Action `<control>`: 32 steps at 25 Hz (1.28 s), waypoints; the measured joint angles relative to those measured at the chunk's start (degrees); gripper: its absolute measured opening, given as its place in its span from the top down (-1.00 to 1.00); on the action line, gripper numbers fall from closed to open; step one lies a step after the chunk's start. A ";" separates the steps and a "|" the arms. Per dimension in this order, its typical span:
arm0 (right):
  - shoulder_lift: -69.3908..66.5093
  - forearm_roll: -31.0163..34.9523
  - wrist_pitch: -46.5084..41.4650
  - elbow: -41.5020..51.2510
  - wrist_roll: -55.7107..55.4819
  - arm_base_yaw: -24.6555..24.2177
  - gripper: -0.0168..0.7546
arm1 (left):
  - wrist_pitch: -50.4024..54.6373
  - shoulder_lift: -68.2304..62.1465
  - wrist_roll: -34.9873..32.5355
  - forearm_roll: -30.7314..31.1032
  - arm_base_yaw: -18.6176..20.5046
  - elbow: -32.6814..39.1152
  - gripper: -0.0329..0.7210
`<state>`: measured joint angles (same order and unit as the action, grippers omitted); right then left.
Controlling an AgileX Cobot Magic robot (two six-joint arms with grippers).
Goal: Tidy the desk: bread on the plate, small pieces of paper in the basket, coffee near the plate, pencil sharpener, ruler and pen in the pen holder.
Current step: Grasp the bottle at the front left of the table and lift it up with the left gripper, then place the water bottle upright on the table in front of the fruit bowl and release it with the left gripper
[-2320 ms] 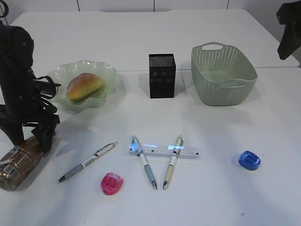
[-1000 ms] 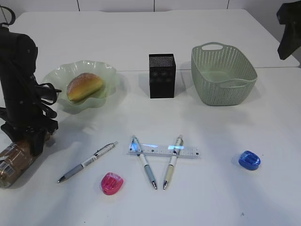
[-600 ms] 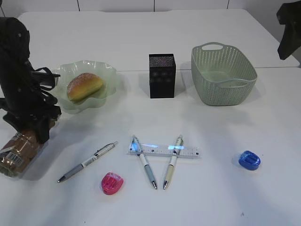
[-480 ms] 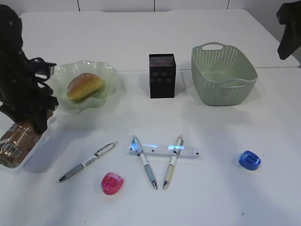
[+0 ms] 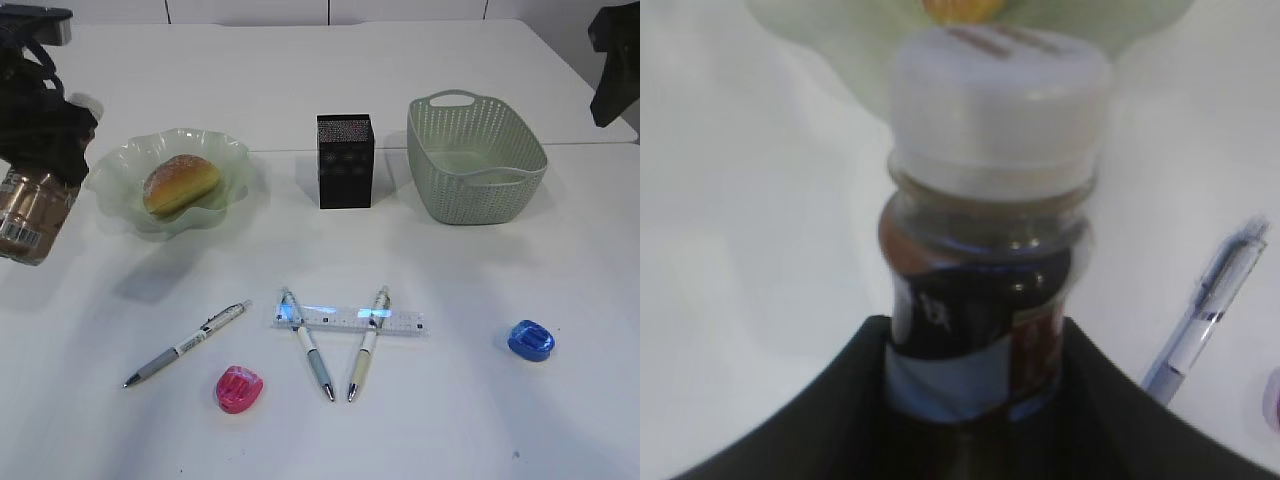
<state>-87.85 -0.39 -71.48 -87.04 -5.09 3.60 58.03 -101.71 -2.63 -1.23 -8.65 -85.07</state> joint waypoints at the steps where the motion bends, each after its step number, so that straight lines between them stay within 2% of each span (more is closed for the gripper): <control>1: 0.00 0.00 0.00 0.00 0.00 0.00 -0.34 | -1.75 1.49 0.00 0.00 0.00 0.94 0.10; 5: 0.00 0.00 0.00 0.00 0.00 0.00 -0.34 | -11.69 6.79 0.00 0.00 0.00 8.48 0.10; 8: 0.00 0.00 0.00 0.00 0.00 0.00 -0.34 | -22.54 11.83 0.00 0.00 0.00 17.84 0.10; 13: 0.00 0.00 0.00 0.00 0.00 0.00 -0.34 | -48.90 18.85 0.00 0.00 0.00 35.17 0.10; 16: 0.00 -0.58 0.00 0.00 0.00 0.00 -0.34 | -66.55 20.51 0.00 -1.53 0.00 42.95 0.10; 18: 0.00 -0.78 0.00 0.00 0.00 0.00 -0.34 | -74.22 20.51 0.00 -3.49 0.00 46.57 0.10; 22: 0.00 -1.01 0.00 0.00 0.00 0.00 -0.34 | -86.89 18.62 1.38 -6.10 0.00 50.69 0.10; 32: 0.00 -2.74 0.00 0.00 0.00 0.00 -0.34 | -104.21 9.40 6.72 -5.73 0.00 50.80 0.10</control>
<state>-87.85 -3.13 -71.48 -87.04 -5.09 3.60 -46.17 -92.31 4.09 -6.96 -8.65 -34.27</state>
